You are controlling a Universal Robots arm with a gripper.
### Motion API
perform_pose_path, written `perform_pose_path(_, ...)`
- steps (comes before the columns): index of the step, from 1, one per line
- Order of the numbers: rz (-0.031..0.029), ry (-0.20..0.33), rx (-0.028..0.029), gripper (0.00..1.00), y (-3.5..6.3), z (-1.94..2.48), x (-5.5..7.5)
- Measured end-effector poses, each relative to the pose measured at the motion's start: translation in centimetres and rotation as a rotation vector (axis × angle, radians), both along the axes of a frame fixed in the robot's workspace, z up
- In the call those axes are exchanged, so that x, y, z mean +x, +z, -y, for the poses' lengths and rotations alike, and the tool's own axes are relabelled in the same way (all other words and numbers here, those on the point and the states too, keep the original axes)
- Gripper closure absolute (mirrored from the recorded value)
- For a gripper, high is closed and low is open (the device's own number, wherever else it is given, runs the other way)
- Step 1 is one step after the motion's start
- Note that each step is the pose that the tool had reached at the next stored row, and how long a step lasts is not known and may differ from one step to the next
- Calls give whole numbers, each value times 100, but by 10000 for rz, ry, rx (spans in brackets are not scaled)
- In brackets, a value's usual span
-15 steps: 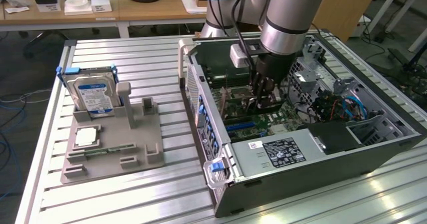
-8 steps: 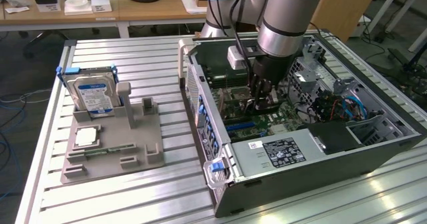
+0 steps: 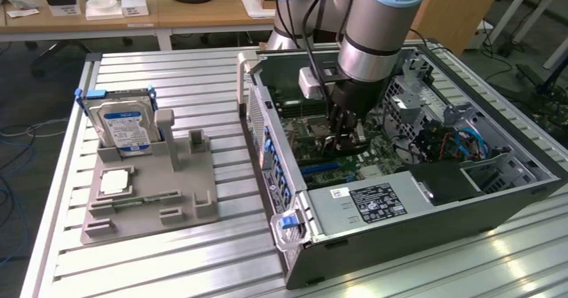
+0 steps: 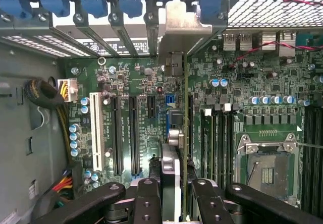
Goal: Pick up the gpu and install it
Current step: 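Insert the gpu into the slot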
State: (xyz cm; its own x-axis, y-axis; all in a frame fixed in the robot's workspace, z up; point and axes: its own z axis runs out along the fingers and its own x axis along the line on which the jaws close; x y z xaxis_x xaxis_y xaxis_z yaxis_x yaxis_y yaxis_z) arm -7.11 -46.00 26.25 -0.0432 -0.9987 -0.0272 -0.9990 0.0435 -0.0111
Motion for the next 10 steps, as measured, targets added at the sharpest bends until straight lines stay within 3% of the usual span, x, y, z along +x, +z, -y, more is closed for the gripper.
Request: perform_pose_path(10,0,-1,1,72,-64,9,-12)
